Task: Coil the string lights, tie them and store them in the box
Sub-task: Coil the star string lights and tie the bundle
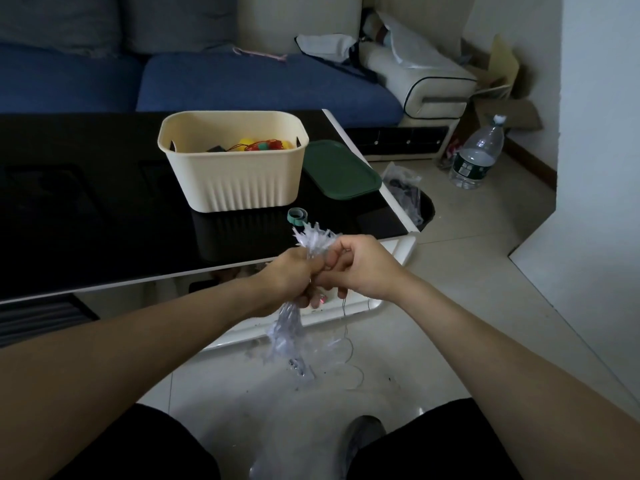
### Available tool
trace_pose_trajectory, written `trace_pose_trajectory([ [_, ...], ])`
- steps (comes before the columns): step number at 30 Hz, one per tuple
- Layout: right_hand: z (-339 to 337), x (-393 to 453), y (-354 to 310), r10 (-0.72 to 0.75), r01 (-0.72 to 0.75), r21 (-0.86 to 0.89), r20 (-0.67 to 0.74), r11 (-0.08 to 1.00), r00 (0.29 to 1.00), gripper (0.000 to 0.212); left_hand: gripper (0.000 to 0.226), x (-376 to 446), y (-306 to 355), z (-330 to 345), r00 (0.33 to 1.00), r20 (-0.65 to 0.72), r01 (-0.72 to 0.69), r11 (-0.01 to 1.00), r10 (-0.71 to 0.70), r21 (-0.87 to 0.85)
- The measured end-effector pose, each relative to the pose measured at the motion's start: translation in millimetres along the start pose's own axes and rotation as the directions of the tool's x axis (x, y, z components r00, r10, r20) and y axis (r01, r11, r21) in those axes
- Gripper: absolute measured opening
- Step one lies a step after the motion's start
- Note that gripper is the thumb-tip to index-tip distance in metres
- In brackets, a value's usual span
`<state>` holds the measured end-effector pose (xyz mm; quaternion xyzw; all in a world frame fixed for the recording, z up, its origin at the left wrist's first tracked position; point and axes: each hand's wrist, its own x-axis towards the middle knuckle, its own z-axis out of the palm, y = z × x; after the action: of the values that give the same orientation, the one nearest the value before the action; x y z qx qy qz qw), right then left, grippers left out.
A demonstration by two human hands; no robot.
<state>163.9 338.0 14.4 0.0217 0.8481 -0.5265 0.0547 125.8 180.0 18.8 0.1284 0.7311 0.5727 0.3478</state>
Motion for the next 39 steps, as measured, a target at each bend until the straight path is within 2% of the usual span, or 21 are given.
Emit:
trace_pose_trajectory([
  [4,-3,0,10,-0.006,0.004,0.041,0.051,0.999,0.999,0.036,0.038,1,0,-4,0.999,0.032,0.027,0.989,-0.032,0.144],
  [9,-6,1,9,-0.058,0.058,0.073,-0.008,0.996,0.998,0.037,0.027,10,3,-11,0.993,-0.118,0.039,0.992,-0.024,0.121],
  [13,-8,-3,11,0.011,-0.022,0.198,0.058,0.980,0.998,0.034,0.020,8,8,-18,0.981,-0.193,-0.049,0.996,0.034,-0.072],
  [16,-10,-3,13,0.084,-0.088,0.312,0.026,0.946,0.996,0.028,0.018,7,13,-22,0.960,-0.270,-0.139,0.965,0.077,-0.220],
  [19,-13,-2,14,0.129,-0.119,0.313,-0.009,0.942,0.992,0.027,0.017,8,17,-31,0.928,-0.362,-0.197,0.938,0.085,-0.285],
  [21,-13,-3,14,0.123,-0.118,0.274,-0.002,0.954,0.992,0.014,0.018,10,19,-36,0.918,-0.390,-0.209,0.927,0.076,-0.310],
  [24,-7,-3,7,0.075,-0.059,0.278,-0.048,0.959,0.996,0.022,0.016,11,17,-36,0.936,-0.348,-0.167,0.941,0.058,-0.294],
  [27,1,0,-5,0.020,0.061,0.333,-0.234,0.941,0.972,0.020,0.013,10,15,-33,0.954,-0.290,-0.162,0.945,0.076,-0.285],
  [29,6,3,-14,0.031,0.102,0.402,-0.312,0.910,0.950,0.016,0.016,10,15,-30,0.960,-0.264,-0.176,0.939,0.096,-0.296],
  [32,13,3,-30,0.071,0.084,0.533,-0.264,0.842,0.962,0.011,0.022,11,14,-26,0.966,-0.243,-0.171,0.929,0.092,-0.329],
  [35,27,2,-41,0.068,0.064,0.571,-0.207,0.819,0.976,0.011,0.034,11,14,-28,0.975,-0.181,-0.177,0.936,0.126,-0.303],
  [39,40,4,-47,0.078,0.104,0.534,-0.308,0.839,0.948,0.015,0.040,11,15,-31,0.982,-0.104,-0.179,0.949,0.156,-0.261],
])
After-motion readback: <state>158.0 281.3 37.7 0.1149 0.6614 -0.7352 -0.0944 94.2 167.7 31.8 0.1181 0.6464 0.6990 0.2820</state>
